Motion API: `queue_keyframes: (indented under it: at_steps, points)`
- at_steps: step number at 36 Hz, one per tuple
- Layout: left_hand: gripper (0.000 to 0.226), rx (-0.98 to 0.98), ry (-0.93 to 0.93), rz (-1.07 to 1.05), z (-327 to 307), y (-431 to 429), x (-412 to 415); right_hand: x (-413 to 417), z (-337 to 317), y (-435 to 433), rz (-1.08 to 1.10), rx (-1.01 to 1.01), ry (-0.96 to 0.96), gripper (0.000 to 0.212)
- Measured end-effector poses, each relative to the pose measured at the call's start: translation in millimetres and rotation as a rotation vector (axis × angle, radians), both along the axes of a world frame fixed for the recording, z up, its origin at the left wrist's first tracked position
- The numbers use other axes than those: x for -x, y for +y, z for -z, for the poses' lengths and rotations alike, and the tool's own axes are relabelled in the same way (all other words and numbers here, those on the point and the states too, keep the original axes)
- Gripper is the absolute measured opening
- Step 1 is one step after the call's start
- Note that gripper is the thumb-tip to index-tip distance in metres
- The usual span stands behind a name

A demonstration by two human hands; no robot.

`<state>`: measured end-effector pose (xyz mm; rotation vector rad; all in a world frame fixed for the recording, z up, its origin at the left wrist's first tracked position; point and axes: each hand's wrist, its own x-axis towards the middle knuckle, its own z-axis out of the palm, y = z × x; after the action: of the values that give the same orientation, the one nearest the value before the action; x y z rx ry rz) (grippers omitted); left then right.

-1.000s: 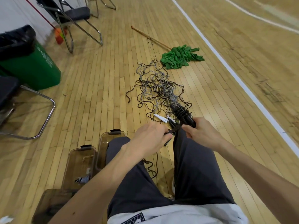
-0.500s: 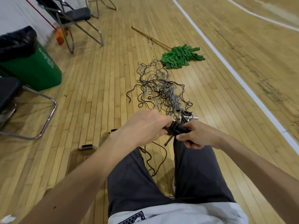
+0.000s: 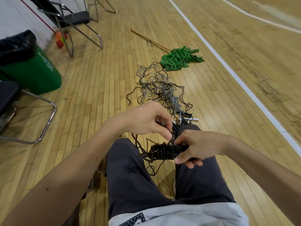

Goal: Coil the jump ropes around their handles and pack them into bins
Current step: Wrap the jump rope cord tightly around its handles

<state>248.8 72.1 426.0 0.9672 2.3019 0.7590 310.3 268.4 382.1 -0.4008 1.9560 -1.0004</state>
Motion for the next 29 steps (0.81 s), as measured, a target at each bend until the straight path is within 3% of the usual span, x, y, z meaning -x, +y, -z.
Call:
queue_keyframes:
  at_steps: [4,9,17,25,29]
  points:
    - [0.017,-0.189,-0.227,-0.09,13.3,-5.9,-1.3,-5.8,-8.6,0.3,0.025,0.092,0.059,0.027]
    - [0.014,-0.387,-0.405,-0.279,33.2,-13.9,-10.9,-6.1,-16.2,3.3,0.118,0.134,0.169,0.02]
    - [0.01,-0.693,-0.763,-0.444,47.5,-17.2,-24.5,-10.7,-17.1,-1.0,0.174,0.248,0.186,0.016]
    - [0.008,-0.856,-0.912,-0.339,54.9,-20.2,-32.0,-11.0,-26.1,6.3,0.007,0.363,0.084,0.016]
    - [0.012,-0.898,-0.932,-0.362,57.1,-16.5,-33.5,-13.7,-23.7,1.5,0.111,0.408,0.124,0.023]
